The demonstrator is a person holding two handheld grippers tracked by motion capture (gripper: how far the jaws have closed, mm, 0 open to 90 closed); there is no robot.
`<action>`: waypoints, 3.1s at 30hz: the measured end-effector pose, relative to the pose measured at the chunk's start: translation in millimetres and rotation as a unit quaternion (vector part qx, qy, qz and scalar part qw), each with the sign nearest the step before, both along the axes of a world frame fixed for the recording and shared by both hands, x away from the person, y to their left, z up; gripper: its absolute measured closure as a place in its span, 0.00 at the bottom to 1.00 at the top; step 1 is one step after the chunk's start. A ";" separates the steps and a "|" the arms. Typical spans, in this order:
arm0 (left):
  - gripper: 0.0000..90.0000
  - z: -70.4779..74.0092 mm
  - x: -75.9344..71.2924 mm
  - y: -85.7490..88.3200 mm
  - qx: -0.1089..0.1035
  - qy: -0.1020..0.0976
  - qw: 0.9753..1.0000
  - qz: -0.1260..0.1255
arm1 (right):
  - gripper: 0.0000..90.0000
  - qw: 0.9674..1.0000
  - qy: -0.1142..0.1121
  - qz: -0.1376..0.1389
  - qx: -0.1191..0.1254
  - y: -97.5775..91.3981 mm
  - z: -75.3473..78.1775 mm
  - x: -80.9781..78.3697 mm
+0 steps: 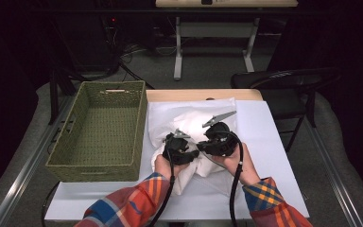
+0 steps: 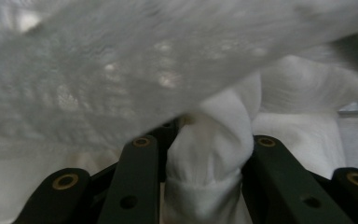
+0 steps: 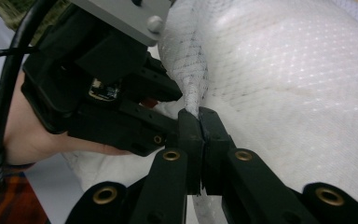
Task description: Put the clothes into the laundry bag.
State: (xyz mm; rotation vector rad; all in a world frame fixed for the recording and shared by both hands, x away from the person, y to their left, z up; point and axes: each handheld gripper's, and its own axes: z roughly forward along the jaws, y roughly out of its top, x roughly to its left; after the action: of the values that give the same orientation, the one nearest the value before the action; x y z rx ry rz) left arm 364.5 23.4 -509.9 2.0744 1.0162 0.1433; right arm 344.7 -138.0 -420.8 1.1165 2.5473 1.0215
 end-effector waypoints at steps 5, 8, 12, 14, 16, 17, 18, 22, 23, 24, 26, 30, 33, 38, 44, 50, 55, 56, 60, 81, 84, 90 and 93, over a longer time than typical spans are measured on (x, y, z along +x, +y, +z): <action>0.66 -5.5 5.1 3.1 0.014 0.009 1.000 -0.019 | 0.99 1.000 0.008 -0.008 -0.015 -3.0 -7.4 2.9; 0.47 -0.3 -1.3 5.4 0.027 0.011 0.999 -0.039 | 0.98 1.000 0.006 -0.009 -0.020 -3.4 -8.7 3.1; 0.30 8.9 -12.3 14.1 0.048 0.008 0.997 -0.063 | 0.98 1.000 0.004 -0.009 -0.021 -3.6 -8.5 3.8; 0.26 11.4 -17.5 20.8 0.054 0.008 0.996 -0.065 | 0.98 1.000 0.002 -0.008 -0.021 -3.5 -8.3 3.9; 0.22 13.0 -22.3 28.3 0.055 0.009 0.996 -0.068 | 0.98 1.000 0.003 -0.009 -0.021 -2.9 -8.6 4.0; 0.21 13.8 -25.1 31.7 0.061 0.006 0.996 -0.063 | 0.98 1.000 0.004 -0.009 -0.022 -2.6 -8.9 4.1; 0.19 14.5 -27.4 35.4 0.061 0.004 0.996 -0.063 | 0.98 1.000 0.004 -0.008 -0.022 -2.6 -9.0 4.3; 0.16 15.3 -35.1 47.9 0.067 0.009 0.996 -0.053 | 0.98 1.000 0.004 -0.010 -0.023 -2.2 -9.0 4.0; 0.16 14.2 -36.5 49.6 0.068 0.011 0.996 -0.051 | 0.98 1.000 0.003 -0.009 -0.023 -2.1 -9.3 4.1; 0.15 11.5 -37.5 51.0 0.064 0.019 0.996 -0.051 | 0.97 1.000 0.003 -0.010 -0.024 -1.7 -9.5 4.0; 0.14 6.0 -38.4 50.6 0.072 0.024 0.996 -0.045 | 0.97 1.000 0.005 -0.009 -0.026 -0.4 -10.1 3.8; 0.20 -9.4 -35.1 44.5 0.074 0.043 0.996 -0.039 | 0.98 1.000 0.004 -0.006 -0.029 2.6 -11.0 2.9; 0.29 -16.9 -31.4 38.8 0.071 0.040 0.996 -0.036 | 0.98 1.000 0.002 -0.005 -0.029 3.0 -11.0 2.4; 0.70 -23.1 -22.9 36.1 0.028 0.051 0.998 -0.023 | 0.99 1.000 -0.003 -0.001 -0.027 3.2 -10.0 1.2; 0.88 -5.9 -14.1 29.7 -0.037 0.055 0.998 -0.008 | 0.99 1.000 -0.012 0.003 -0.012 6.4 -2.0 -3.6; 0.88 5.8 3.3 14.7 -0.080 0.042 0.996 0.021 | 0.99 1.000 -0.018 0.006 0.000 4.2 5.0 -6.4; 0.71 -14.3 10.5 11.7 -0.036 0.047 0.998 0.006 | 0.99 1.000 0.004 -0.004 -0.021 -0.2 -10.1 0.7; 0.66 -14.2 10.1 13.5 -0.032 0.049 0.998 0.001 | 0.99 1.000 0.004 -0.005 -0.024 -0.5 -12.7 1.5; 0.42 -5.1 -2.5 21.7 0.011 0.022 0.999 -0.031 | 0.98 1.000 0.004 -0.006 -0.027 -1.3 -13.5 2.6; 0.12 -26.3 -55.5 55.0 0.096 0.055 0.992 -0.067 | 0.98 0.999 0.006 -0.002 -0.037 3.9 -15.9 2.6; 0.17 -31.7 -54.1 53.3 0.091 0.051 0.993 -0.063 | 0.98 0.999 0.010 -0.003 -0.038 4.3 -17.5 3.1; 0.42 -36.4 -51.6 47.3 0.076 0.033 0.995 -0.062 | 0.98 0.999 0.010 -0.001 -0.037 5.6 -17.4 2.3; 0.63 -36.0 -50.7 43.7 0.065 0.034 0.994 -0.077 | 0.98 0.999 0.011 0.002 -0.038 6.5 -17.4 2.0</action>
State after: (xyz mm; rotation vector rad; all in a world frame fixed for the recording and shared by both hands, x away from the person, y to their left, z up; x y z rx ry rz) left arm 313.8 67.1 -545.9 2.2808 0.9040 0.0604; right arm 346.7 -131.5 -438.1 1.1087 2.5834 0.9090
